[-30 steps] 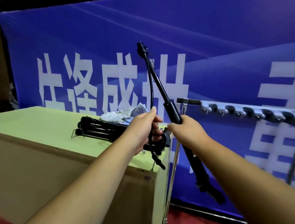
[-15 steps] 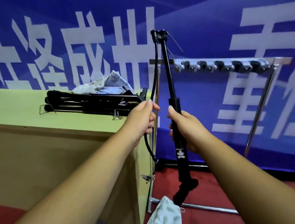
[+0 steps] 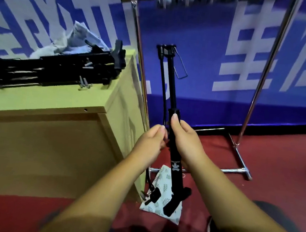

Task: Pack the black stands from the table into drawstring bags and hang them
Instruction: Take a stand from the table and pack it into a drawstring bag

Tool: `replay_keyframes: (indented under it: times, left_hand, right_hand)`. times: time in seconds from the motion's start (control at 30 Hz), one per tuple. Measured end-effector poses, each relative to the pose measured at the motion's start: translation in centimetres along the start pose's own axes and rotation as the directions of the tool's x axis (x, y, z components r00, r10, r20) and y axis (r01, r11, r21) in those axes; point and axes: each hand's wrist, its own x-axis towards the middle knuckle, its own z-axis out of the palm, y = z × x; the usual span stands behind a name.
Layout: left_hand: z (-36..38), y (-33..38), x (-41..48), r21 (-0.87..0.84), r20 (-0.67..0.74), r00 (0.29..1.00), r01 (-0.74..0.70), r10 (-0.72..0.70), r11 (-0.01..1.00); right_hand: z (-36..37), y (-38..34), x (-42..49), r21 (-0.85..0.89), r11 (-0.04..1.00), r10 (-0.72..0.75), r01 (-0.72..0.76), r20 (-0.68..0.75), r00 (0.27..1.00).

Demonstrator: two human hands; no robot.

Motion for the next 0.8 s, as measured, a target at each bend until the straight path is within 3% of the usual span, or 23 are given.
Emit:
replay_keyframes:
  times: [0.17,0.3,0.4,0.6,0.8]
  left_hand:
    - [1.2,-5.4,1.5,0.031,0.002,0.998,0.065,-0.065,0.997]
    - [1.0,-7.7,3.0,0.145,-0.068,0.996,-0.046,0.056,0.988]
    - [1.3,-8.0,4.1,0.126,-0.022,0.999,-0.039,0.042,0.991]
    - [1.6,-8.6,5.4,0.098,0.082,0.996,-0.030,0.022,0.995]
    - [0.8,-8.9,4.6,0.126,0.115,0.993,0.021,-0.036,0.992]
  right_hand:
    - [0.1,2.2,2.9,-0.031,0.998,0.056,-0.055,0.011,0.998]
    - [0.2,1.9,5.8,-0.103,0.993,0.069,-0.065,0.036,0.997]
    - [0.0,2.1,7.5,-0.119,0.988,0.102,-0.102,-0.003,0.995]
    - [0.0,2.7,9.8,0.086,0.976,0.203,-0.200,-0.025,0.979]
    - [0.3,2.6,9.8,0.144,0.968,0.208,-0.207,0.004,0.978]
